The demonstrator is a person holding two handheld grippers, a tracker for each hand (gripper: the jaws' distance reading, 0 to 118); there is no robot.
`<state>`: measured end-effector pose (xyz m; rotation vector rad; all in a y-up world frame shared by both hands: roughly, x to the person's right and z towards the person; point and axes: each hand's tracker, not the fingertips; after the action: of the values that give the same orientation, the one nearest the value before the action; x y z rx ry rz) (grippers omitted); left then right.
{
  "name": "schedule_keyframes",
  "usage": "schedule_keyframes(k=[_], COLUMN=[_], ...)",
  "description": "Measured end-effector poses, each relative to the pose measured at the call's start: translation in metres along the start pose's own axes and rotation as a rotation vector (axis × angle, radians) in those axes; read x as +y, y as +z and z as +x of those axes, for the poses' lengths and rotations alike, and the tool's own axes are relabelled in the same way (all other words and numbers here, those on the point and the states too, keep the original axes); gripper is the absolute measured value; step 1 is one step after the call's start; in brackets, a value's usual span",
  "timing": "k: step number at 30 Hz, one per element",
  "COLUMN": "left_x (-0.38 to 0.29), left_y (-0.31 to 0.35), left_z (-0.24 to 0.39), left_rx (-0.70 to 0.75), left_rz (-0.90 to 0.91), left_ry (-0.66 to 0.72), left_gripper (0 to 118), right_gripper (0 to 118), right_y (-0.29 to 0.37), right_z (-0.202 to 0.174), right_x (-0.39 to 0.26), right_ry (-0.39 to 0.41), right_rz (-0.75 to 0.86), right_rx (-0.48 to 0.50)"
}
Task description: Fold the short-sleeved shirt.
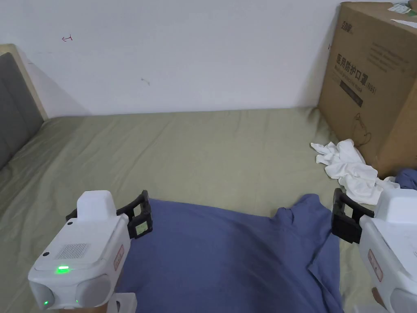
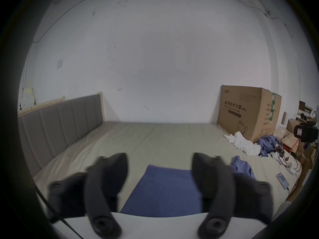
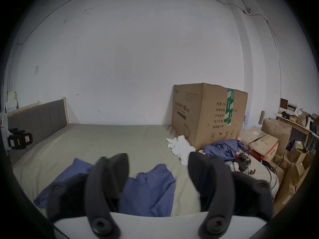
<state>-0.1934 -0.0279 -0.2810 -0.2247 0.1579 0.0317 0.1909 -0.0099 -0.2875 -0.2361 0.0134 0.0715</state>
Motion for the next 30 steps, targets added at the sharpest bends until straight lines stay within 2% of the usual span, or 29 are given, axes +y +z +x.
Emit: schedule_keyframes(k=[1, 2, 3, 10, 15, 24, 25, 26, 28, 29, 30], left_x=[0.001, 0.002, 0.001, 0.003, -0.002, -0.047, -0.054, -0.061, -0.075, -0.081, -0.087], left_y=[-0.002, -0.006, -0.011, -0.054, -0.135, -0.309, -0.323, -0.339, -0.364, -0.372, -0.380], left_z=[0.004, 0.007, 0.008, 0.011, 0.006, -0.016, -0.019, -0.021, -0.027, -0.028, -0.029], left_rx=[-0.011, -0.009, -0.012, -0.060, -0.089, -0.094, -0.085, -0.082, -0.068, -0.062, -0.061], left_rz=[0.009, 0.009, 0.012, -0.064, -0.205, -0.549, -0.570, -0.636, -0.728, -0.758, -0.760], left_ry=[-0.005, -0.005, -0.005, -0.010, -0.068, -0.065, -0.069, -0.055, -0.006, 0.008, 0.005], left_gripper=[37, 7, 1, 0, 0, 0, 5, 20, 63, 79, 82], right_gripper=[41, 17, 4, 0, 0, 0, 0, 0, 0, 0, 0], right_y=[-0.002, -0.004, -0.007, -0.030, -0.056, -0.112, -0.115, -0.121, -0.133, -0.138, -0.142], right_z=[-0.002, -0.003, -0.003, 0.003, 0.009, 0.011, 0.006, 0.006, 0.005, 0.005, 0.005], right_x=[0.000, 0.001, 0.002, 0.004, 0.000, -0.018, -0.017, -0.020, -0.027, -0.029, -0.033], right_ry=[-0.006, -0.005, -0.001, 0.002, 0.002, 0.008, 0.007, 0.005, 0.015, 0.019, 0.023], right_rz=[0.015, 0.020, 0.023, 0.040, 0.016, -0.066, -0.077, -0.093, -0.120, -0.130, -0.145], right_rx=[-0.005, -0.008, -0.010, -0.028, -0.030, -0.054, -0.057, -0.058, -0.066, -0.070, -0.074])
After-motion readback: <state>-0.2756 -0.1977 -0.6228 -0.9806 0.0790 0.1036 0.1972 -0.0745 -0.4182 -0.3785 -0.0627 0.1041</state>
